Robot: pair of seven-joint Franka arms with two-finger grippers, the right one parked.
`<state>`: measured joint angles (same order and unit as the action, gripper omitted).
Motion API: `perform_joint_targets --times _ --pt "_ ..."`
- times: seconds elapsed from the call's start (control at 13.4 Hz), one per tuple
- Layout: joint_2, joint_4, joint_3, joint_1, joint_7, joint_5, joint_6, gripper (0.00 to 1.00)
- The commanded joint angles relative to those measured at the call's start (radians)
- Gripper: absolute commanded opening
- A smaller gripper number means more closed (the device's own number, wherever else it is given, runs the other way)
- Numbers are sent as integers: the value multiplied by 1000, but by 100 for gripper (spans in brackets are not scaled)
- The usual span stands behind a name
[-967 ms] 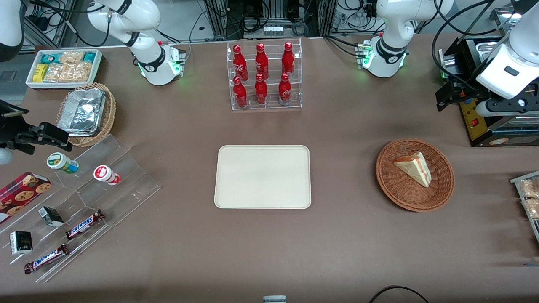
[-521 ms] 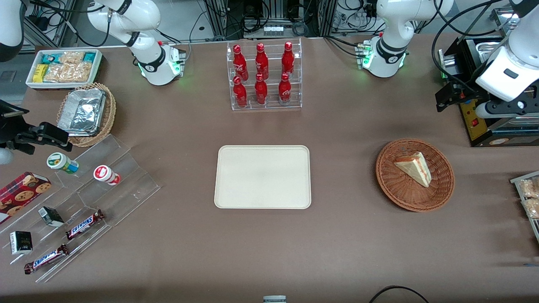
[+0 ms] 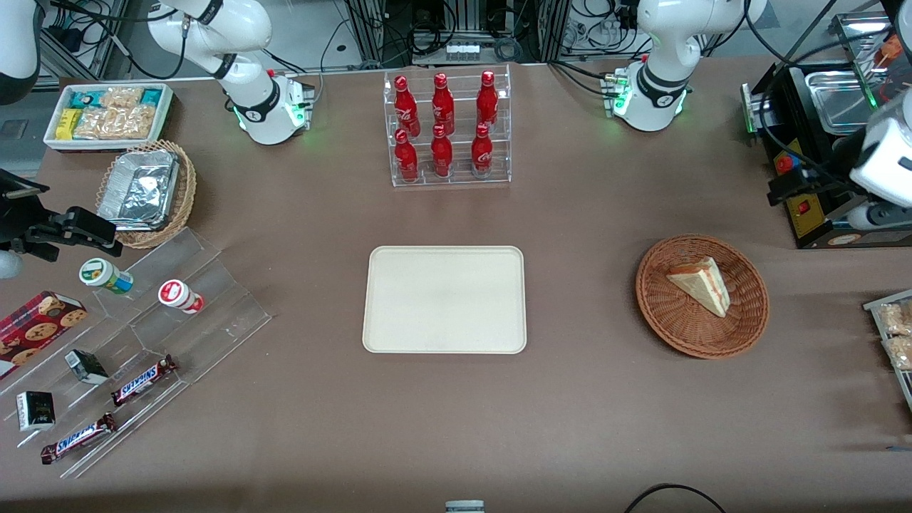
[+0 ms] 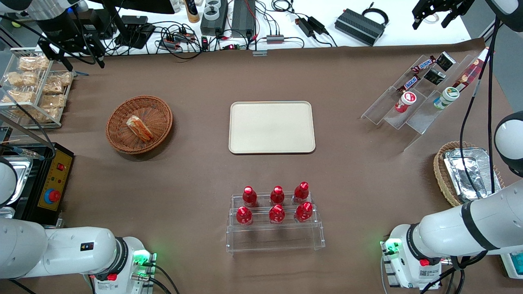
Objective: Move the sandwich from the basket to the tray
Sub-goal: 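Move the open left gripper down over the sandwich in the wicker basket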
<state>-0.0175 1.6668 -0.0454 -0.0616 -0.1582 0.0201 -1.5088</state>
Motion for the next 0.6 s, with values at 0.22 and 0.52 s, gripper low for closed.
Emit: perform_joint_targets --times 0.22,0.52 --pt "80 125 1 -53 -224 -6 -181 100" --pt "189 155 1 -66 -352 0 -281 100"
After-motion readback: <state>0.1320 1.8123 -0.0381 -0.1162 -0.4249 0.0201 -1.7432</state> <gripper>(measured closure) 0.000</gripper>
